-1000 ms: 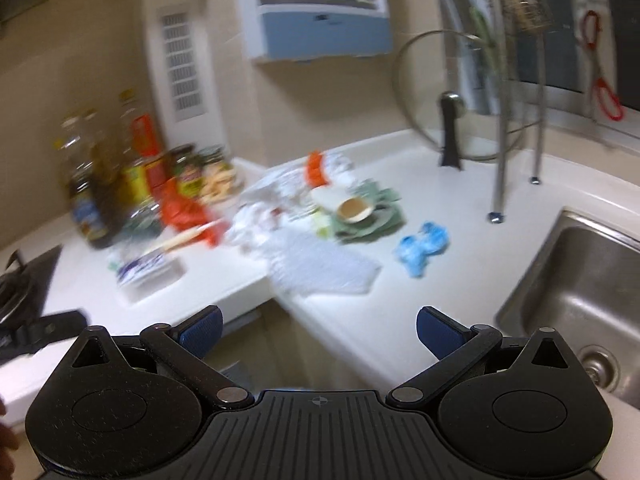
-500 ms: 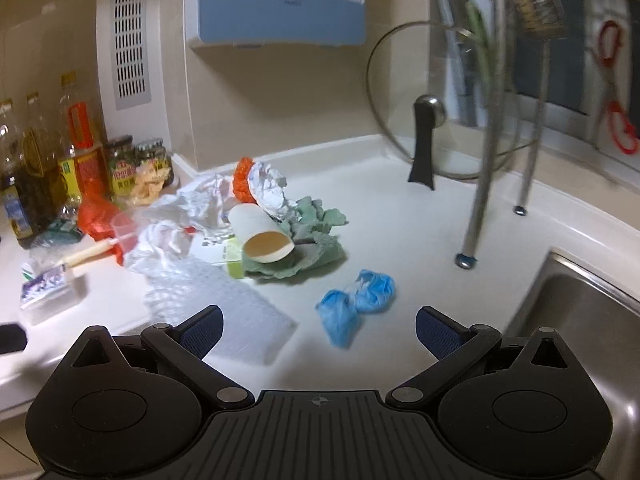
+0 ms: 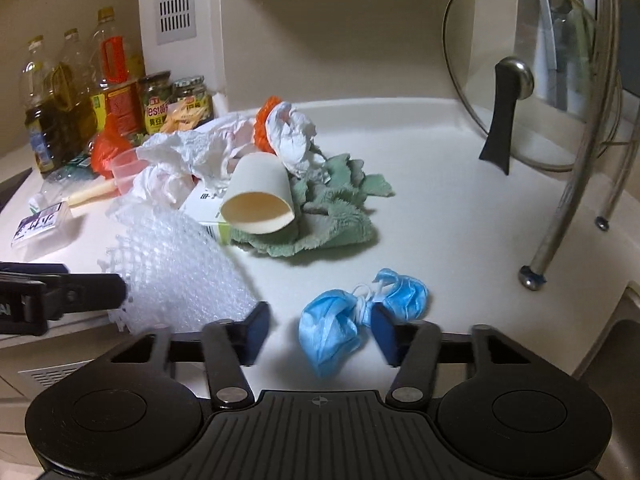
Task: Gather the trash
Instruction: 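Grasp the blue face masks with the right gripper while the left gripper grasps the bubble wrap, then carry masks and bubble wrap over the wastebasket and open both grippers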
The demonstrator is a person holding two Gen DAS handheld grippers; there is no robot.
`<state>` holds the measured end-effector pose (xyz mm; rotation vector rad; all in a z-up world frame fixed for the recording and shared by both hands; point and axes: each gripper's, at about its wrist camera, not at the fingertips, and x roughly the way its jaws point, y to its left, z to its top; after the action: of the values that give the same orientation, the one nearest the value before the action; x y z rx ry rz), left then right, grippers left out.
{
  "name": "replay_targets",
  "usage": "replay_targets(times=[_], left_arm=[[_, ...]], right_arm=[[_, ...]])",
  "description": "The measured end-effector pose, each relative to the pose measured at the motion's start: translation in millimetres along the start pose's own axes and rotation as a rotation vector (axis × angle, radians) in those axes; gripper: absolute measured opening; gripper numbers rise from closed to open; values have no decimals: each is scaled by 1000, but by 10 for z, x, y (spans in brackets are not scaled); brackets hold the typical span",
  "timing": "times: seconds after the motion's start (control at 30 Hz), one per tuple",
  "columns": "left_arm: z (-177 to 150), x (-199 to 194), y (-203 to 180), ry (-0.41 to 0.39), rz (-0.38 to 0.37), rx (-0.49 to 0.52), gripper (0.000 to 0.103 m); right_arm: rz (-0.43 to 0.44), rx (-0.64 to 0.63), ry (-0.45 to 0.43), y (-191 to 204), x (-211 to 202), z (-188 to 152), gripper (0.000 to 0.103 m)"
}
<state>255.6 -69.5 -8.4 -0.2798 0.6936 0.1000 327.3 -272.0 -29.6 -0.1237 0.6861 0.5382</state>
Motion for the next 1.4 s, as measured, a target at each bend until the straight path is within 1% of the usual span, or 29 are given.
replay_targets(times=[0.07, 0.13, 0.2, 0.27, 0.3, 0.37, 0.4, 0.47, 0.5, 0.53, 0.57, 0.7, 0.83, 1.1, 1.17, 1.3, 1.4], left_arm=[[11, 46, -32, 4, -6, 9, 82], [27, 91, -72, 9, -8, 22, 78], [34, 141, -108, 18, -16, 38, 72], [29, 195, -151, 33, -16, 54, 63], [25, 215, -174, 38, -12, 64, 60], [17, 245, -221, 46, -7, 88, 44], [11, 253, -239, 48, -5, 96, 41], [3, 260, -258, 55, -6, 103, 25], [2, 253, -266, 54, -1, 106, 21], [-1, 238, -268, 52, 6, 109, 14], [-4, 223, -265, 52, 10, 109, 9], [-12, 124, -207, 50, 14, 73, 5], [-38, -34, -139, 40, 3, 51, 4], [-151, -507, 65, -1, -73, 30, 4], [-221, -646, 140, -3, -88, 16, 4], [-403, -902, 312, -2, -87, -5, 4], [-568, -1042, 475, 9, -69, -26, 4]], right_arm=[[4, -1, 0, -19, 14, -3, 33], [2, -4, -4, -43, 7, 0, 24], [-2, -13, -11, -69, -4, 2, 22], [-1, -6, -14, -111, -17, -1, 19], [-4, -3, -17, -130, -23, -2, 19], [-3, 2, -18, -164, -36, -2, 18], [-1, 3, -19, -179, -43, -1, 18], [1, -2, -27, -191, -60, -1, 18], [5, -3, -29, -196, -63, -1, 18], [10, -1, -30, -201, -62, 0, 18], [15, -1, -32, -206, -62, 1, 17], [41, -6, -36, -189, -92, 5, 16], [64, -13, -43, -108, -161, 6, 16], [68, -17, -78, 243, -506, -55, 16], [86, -32, -85, 368, -615, -86, 16], [151, -55, -98, 640, -796, -179, 16], [212, -91, -90, 899, -861, -267, 16]])
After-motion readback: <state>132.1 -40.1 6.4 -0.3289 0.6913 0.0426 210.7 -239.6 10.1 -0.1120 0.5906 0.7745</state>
